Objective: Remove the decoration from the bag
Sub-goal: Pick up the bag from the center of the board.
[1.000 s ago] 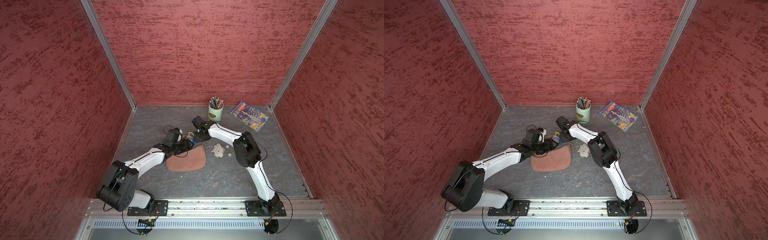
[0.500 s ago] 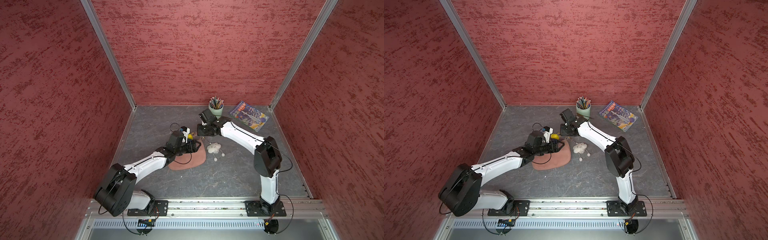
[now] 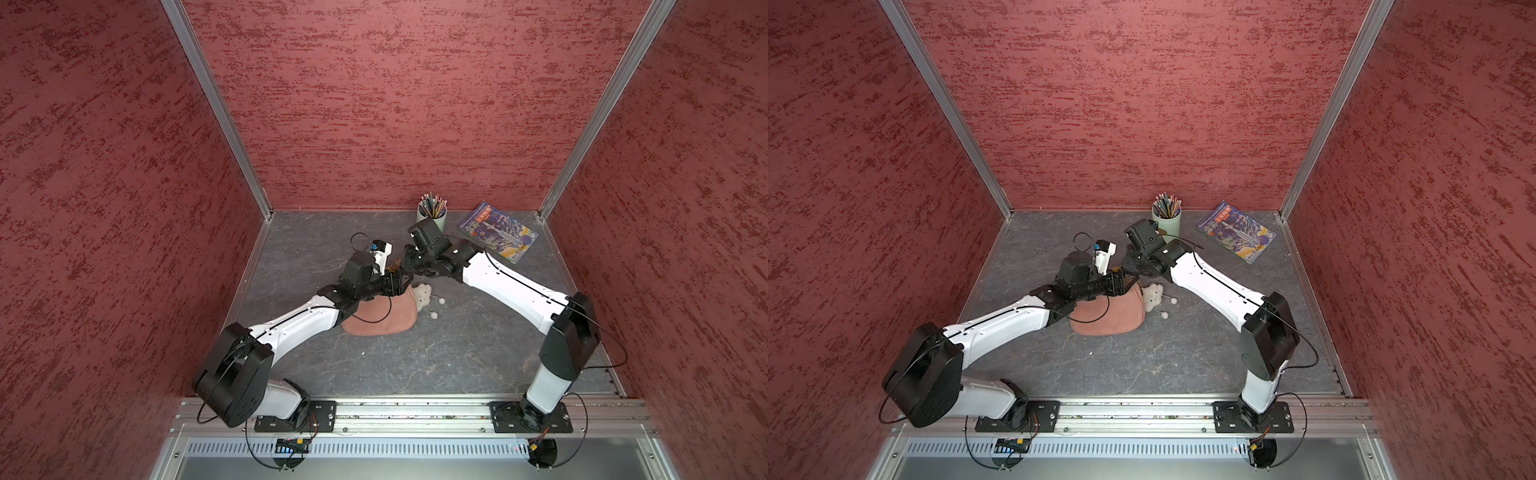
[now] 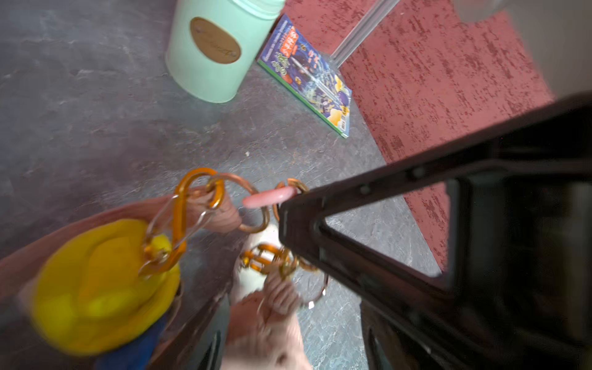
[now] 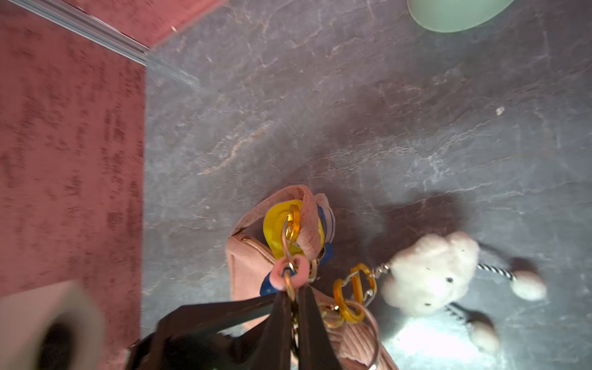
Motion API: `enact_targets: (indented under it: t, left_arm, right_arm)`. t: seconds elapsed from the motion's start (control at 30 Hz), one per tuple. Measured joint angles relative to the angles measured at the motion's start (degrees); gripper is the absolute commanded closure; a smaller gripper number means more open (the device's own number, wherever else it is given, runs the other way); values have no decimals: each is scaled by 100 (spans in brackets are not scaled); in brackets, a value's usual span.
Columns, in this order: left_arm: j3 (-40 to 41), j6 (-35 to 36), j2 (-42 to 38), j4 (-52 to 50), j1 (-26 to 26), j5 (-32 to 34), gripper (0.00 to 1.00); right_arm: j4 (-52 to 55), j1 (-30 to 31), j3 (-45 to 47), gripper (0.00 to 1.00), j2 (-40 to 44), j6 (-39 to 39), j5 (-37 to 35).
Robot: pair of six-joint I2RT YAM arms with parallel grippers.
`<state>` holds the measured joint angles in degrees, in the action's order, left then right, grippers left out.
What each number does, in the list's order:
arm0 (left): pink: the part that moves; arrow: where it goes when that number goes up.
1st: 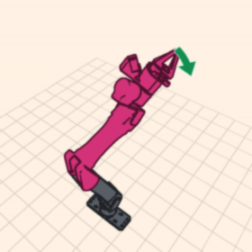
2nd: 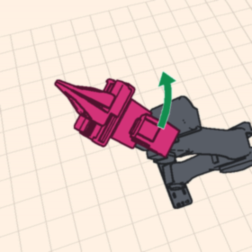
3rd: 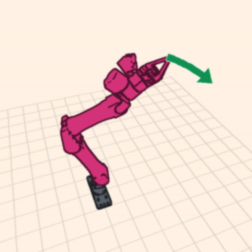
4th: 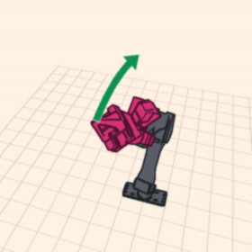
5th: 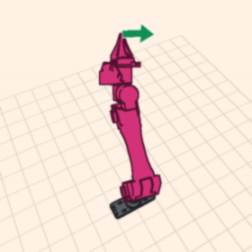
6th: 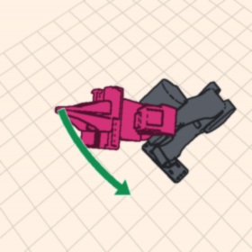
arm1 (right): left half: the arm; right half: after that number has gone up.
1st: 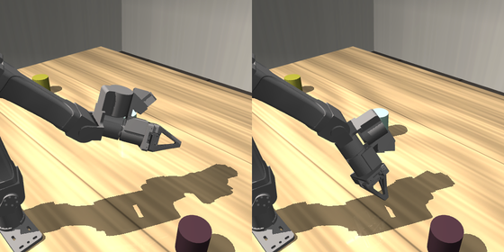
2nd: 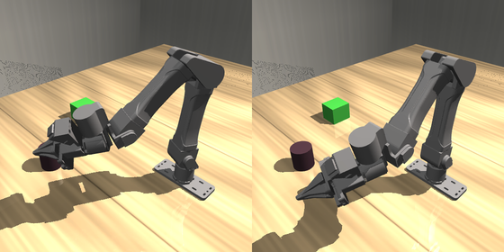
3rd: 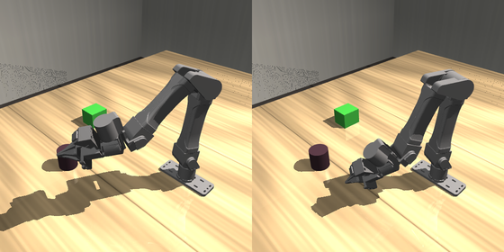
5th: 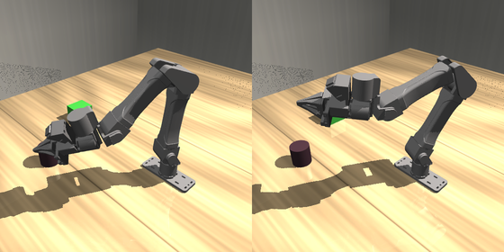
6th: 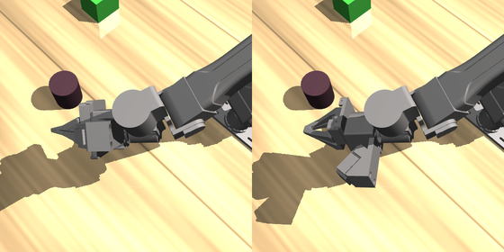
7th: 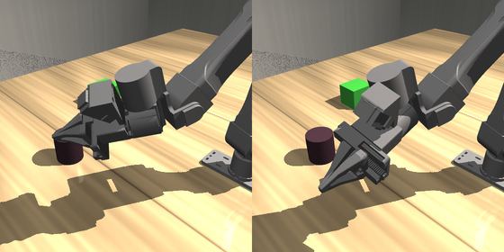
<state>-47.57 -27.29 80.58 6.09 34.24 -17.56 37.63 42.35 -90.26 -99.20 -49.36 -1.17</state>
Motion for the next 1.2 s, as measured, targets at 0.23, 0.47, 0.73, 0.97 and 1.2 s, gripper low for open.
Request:
enact_targets:
  t: [0.23, 0.47, 0.73, 0.97, 1.2]
  left_arm:
    - [-227, 275, -136, -264, 138, 7, 41]
    - [-404, 514, -645, -525, 144, -61, 45]
    - [-584, 640, -916, -654, 144, -450, 56]
    - [-625, 704, -903, -828, 146, -656, 67]
    - [-809, 752, -894, -909, 114, -684, 70]
  right_arm:
    - [42, 214, 17, 100, 662, -391, -275]
    - [76, 391, 17, 100, 964, -566, -463]
    - [131, 509, 17, 100, 1115, -614, -656]
    - [122, 616, 17, 100, 1268, -629, -782]
    - [122, 695, 17, 100, 1270, -638, -822]
